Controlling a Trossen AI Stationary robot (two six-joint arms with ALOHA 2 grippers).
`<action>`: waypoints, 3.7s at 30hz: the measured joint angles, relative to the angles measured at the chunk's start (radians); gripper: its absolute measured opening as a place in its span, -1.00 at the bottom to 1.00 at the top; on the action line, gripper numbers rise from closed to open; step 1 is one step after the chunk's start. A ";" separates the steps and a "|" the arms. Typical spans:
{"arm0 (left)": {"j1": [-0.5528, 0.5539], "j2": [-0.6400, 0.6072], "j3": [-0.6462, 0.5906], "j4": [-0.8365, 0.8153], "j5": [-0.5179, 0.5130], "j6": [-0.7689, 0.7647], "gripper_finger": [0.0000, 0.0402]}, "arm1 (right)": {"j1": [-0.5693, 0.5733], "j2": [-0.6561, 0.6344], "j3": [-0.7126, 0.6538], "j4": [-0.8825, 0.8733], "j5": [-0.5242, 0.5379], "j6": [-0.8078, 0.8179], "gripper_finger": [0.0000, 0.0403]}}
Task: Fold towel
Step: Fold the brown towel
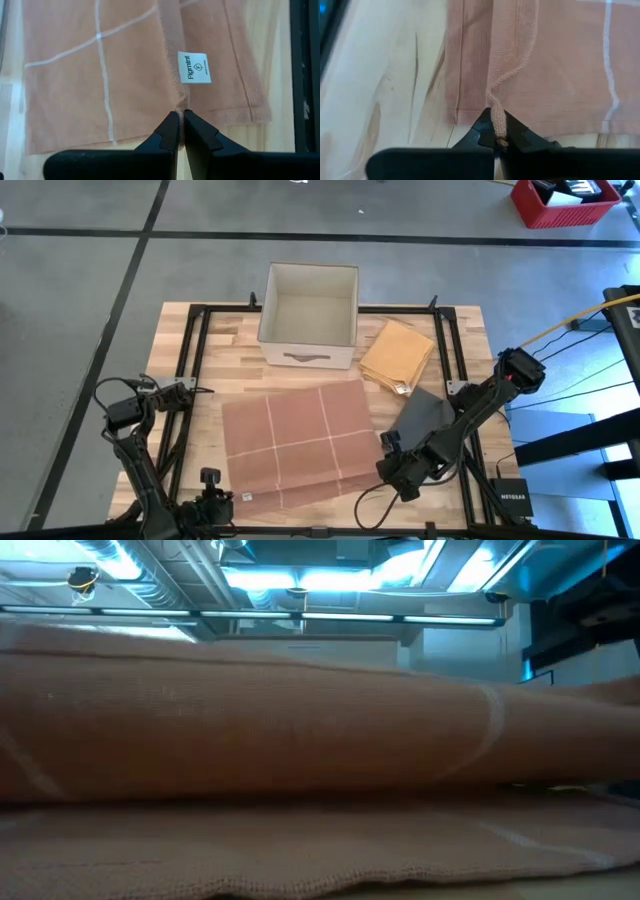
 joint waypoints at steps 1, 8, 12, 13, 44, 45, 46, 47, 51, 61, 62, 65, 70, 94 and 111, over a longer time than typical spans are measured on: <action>0.000 0.000 0.000 0.002 0.005 0.016 -0.93 | 0.000 0.009 0.000 0.002 0.000 0.000 -0.97; 0.002 0.000 0.000 0.016 0.025 0.016 -0.68 | 0.001 0.046 0.000 0.001 -0.009 -0.006 -0.72; 0.002 0.000 0.008 0.037 0.044 0.017 -0.45 | 0.001 0.047 0.000 0.016 -0.015 0.003 -0.49; 0.002 -0.002 0.012 0.035 0.071 0.017 -0.40 | 0.001 0.045 0.000 0.023 -0.028 0.008 -0.44; 0.173 -0.067 -0.265 0.369 0.322 0.043 -0.33 | 0.000 0.210 0.061 0.150 0.069 0.042 -0.19; 0.172 -0.068 -0.275 0.357 0.348 0.040 -0.33 | 0.000 0.213 0.061 0.145 0.041 0.043 -0.19; 0.170 -0.071 -0.279 0.337 0.382 0.034 -0.33 | 0.000 0.216 0.061 0.134 0.005 0.049 -0.19; 0.165 -0.071 -0.280 0.313 0.412 0.027 -0.33 | 0.000 0.217 0.061 0.122 -0.027 0.060 -0.19; 0.150 -0.080 -0.280 0.243 0.461 0.016 -0.33 | -0.001 0.218 0.067 0.102 -0.074 0.098 -0.19; 0.174 -0.241 -0.160 0.183 0.410 -0.036 -0.32 | -0.070 0.156 0.291 -0.104 -0.108 0.056 -0.19; 0.177 -0.269 -0.158 0.184 0.365 -0.040 -0.32 | -0.085 0.150 0.310 -0.113 -0.083 0.036 -0.19; 0.184 -0.330 -0.164 0.166 0.217 -0.045 -0.29 | -0.142 0.147 0.340 -0.115 -0.011 -0.031 -0.19; 0.220 -0.363 -0.164 0.068 0.166 -0.041 -0.06 | -0.272 0.157 0.302 -0.109 -0.038 -0.090 -0.17; 0.428 -0.551 -0.706 0.295 0.485 0.220 0.16 | -0.477 0.158 0.140 0.011 -0.206 -0.164 0.49; 0.376 -0.559 -0.884 0.513 0.489 0.172 0.15 | -0.477 0.158 0.140 0.024 -0.214 -0.165 0.49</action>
